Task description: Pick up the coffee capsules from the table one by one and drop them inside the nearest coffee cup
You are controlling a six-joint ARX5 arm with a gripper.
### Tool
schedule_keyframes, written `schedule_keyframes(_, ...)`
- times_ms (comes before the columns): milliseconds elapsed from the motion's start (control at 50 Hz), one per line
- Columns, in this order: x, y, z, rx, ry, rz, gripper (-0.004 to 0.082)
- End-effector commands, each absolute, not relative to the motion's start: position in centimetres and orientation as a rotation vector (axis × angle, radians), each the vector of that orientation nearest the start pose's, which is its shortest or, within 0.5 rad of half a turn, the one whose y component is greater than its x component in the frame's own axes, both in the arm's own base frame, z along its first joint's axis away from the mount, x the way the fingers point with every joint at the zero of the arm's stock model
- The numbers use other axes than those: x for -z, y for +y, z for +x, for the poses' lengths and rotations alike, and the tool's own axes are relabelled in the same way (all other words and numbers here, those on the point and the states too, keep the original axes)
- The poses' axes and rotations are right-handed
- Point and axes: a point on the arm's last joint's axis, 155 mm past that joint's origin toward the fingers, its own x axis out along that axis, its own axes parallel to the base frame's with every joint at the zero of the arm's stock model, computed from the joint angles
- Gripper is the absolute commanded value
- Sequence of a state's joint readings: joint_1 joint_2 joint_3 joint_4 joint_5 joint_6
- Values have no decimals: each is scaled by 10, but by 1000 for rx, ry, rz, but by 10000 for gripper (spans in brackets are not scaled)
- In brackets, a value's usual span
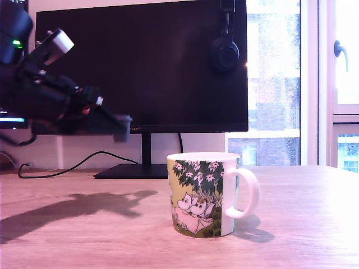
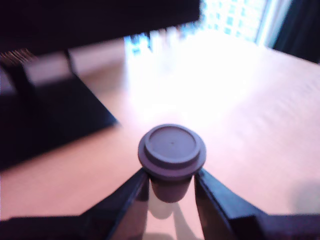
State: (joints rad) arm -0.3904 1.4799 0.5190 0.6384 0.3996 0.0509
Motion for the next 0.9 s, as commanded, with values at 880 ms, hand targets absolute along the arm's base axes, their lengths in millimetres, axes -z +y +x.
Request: schedule_keyframes(880,-152,-270,235,983,303,11,180)
